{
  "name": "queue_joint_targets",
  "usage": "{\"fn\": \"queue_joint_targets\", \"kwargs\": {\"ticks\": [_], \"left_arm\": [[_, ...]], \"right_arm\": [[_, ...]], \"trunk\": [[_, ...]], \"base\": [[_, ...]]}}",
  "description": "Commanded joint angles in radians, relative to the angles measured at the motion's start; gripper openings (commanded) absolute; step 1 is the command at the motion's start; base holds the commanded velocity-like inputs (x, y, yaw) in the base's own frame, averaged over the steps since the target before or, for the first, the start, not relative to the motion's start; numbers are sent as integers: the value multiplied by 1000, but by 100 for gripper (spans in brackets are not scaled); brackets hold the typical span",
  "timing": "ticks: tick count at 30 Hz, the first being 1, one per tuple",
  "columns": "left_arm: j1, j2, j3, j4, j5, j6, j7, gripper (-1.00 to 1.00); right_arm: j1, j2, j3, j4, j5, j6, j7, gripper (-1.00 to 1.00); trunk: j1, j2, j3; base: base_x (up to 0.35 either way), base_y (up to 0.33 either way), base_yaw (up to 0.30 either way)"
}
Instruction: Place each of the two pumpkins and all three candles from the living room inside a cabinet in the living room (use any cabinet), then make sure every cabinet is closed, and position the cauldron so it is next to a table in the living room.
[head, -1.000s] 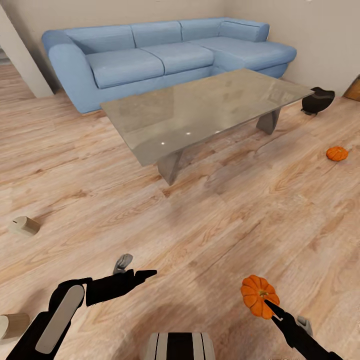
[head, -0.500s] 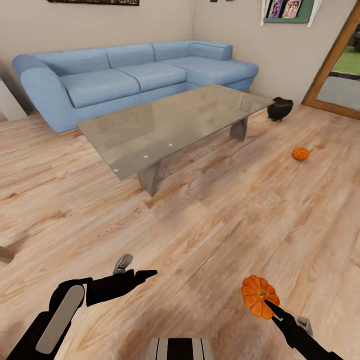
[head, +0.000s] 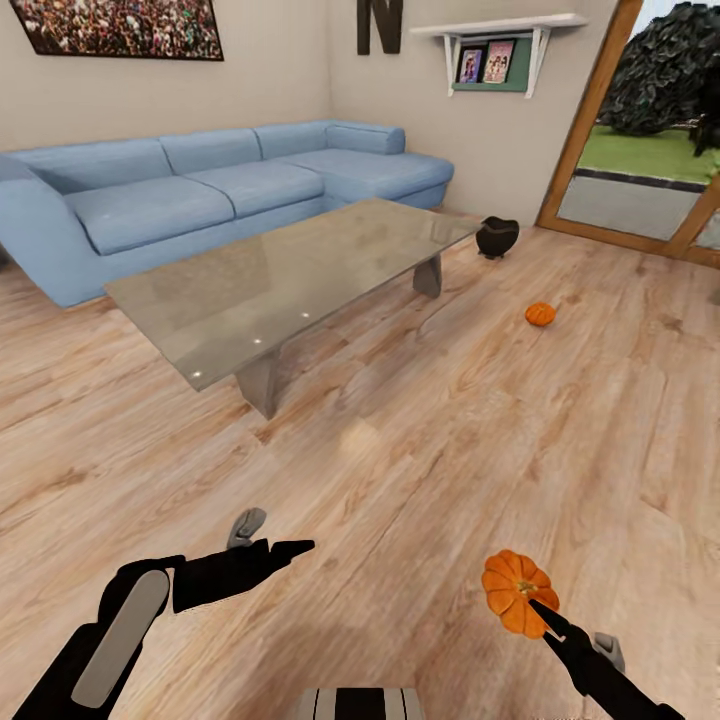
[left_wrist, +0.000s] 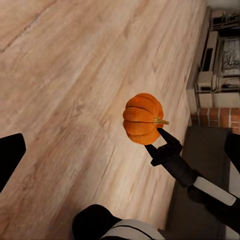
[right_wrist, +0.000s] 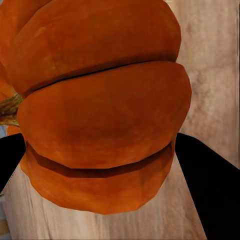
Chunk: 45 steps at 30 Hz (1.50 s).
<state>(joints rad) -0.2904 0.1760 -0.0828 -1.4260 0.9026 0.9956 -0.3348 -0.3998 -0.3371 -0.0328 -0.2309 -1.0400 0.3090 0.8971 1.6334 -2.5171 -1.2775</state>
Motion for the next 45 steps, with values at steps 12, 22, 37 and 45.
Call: {"fn": "queue_joint_targets", "kwargs": {"ticks": [12, 22, 37, 45], "left_arm": [[-1, 1, 0, 0, -7, 1, -7, 100], [0, 1, -1, 0, -7, 1, -7, 100], [0, 1, -1, -1, -7, 1, -8, 100], [0, 0, -2, 0, -7, 1, -7, 100]], "right_arm": [[-1, 0, -4, 1, -3, 10, 1, -100], [-1, 0, -4, 1, -3, 10, 1, -100], [-1, 0, -4, 1, -3, 9, 0, -100], [-1, 0, -4, 1, -3, 10, -7, -100]], "trunk": [[-6, 3, 54], [-10, 5, 100], [-13, 6, 132], [-13, 6, 132]], "base": [[0, 0, -273], [0, 0, -273], [2, 0, -242], [254, -4, -17]]}}
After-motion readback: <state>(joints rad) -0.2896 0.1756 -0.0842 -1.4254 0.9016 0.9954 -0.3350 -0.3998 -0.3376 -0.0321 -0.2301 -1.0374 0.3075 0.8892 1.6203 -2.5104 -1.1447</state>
